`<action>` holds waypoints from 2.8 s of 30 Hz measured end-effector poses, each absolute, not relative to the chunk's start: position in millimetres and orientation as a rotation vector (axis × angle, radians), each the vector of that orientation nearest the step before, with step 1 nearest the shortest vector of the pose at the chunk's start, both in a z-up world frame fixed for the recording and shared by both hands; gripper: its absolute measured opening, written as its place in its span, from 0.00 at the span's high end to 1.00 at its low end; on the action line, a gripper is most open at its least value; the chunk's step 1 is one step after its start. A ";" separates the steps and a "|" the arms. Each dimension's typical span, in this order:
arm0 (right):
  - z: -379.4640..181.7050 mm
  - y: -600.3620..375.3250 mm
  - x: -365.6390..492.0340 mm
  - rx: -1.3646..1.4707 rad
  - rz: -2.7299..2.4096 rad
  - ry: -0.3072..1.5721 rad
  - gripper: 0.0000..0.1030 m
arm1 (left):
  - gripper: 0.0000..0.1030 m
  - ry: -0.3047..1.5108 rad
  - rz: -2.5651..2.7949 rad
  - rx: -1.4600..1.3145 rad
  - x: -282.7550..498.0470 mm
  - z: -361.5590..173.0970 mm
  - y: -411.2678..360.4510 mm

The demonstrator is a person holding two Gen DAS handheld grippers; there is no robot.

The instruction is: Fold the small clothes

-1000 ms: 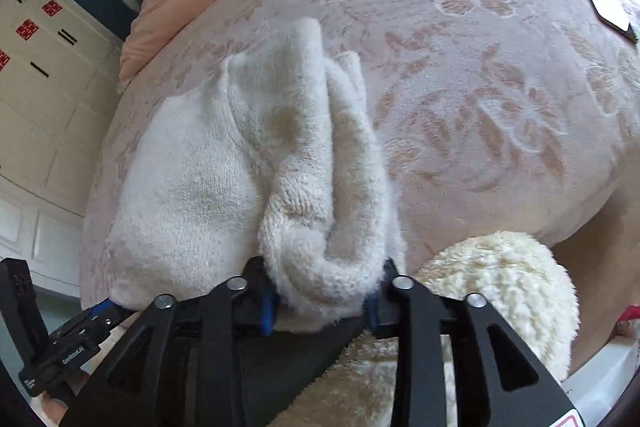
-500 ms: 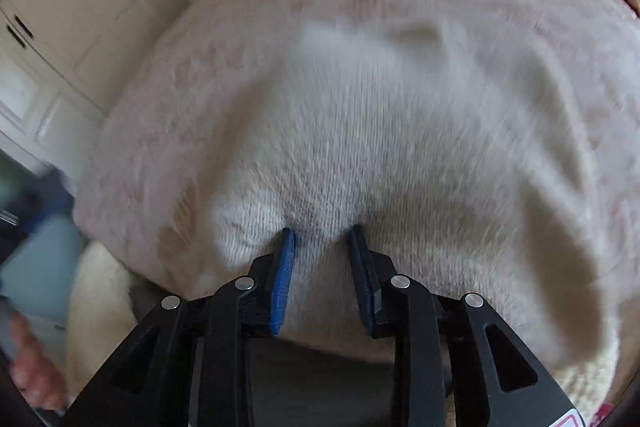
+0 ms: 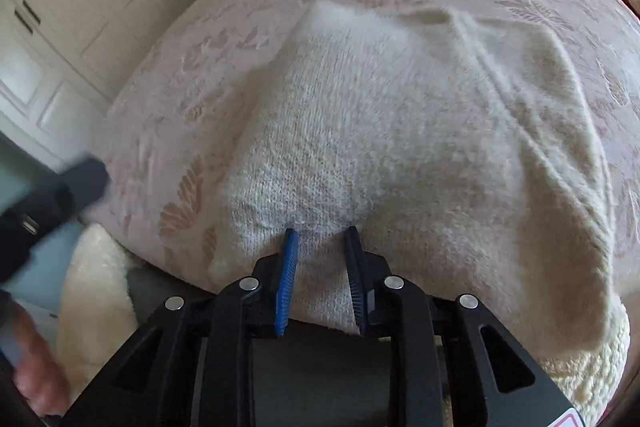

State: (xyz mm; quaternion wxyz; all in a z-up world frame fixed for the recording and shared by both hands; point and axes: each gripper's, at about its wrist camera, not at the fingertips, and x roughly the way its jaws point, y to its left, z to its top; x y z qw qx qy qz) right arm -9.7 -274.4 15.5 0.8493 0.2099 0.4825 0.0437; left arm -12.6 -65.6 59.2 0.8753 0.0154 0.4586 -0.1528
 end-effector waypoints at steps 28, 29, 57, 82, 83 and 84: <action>-17.7 -397.1 -28.1 0.548 -0.204 1.031 0.43 | 0.13 1.029 -0.409 0.278 0.0 23.9 -174.9; -17.1 -398.6 -28.2 0.549 -0.206 1.025 0.35 | 0.13 1.029 -0.409 0.279 0.3 23.0 -174.9; -41.1 -394.3 -8.0 0.806 -0.055 0.967 0.65 | 0.44 1.261 -0.564 0.120 41.4 -10.4 -170.0; 46.2 -366.3 -61.4 0.766 -0.035 0.860 0.67 | 0.51 1.190 -0.607 0.193 -5.6 56.7 -155.6; 56.6 -364.2 -62.2 0.752 -0.031 0.841 0.68 | 0.51 1.175 -0.615 0.188 -6.9 64.7 -154.3; 66.7 -362.1 -62.9 0.739 -0.029 0.821 0.68 | 0.51 1.155 -0.623 0.179 -8.1 73.9 -152.8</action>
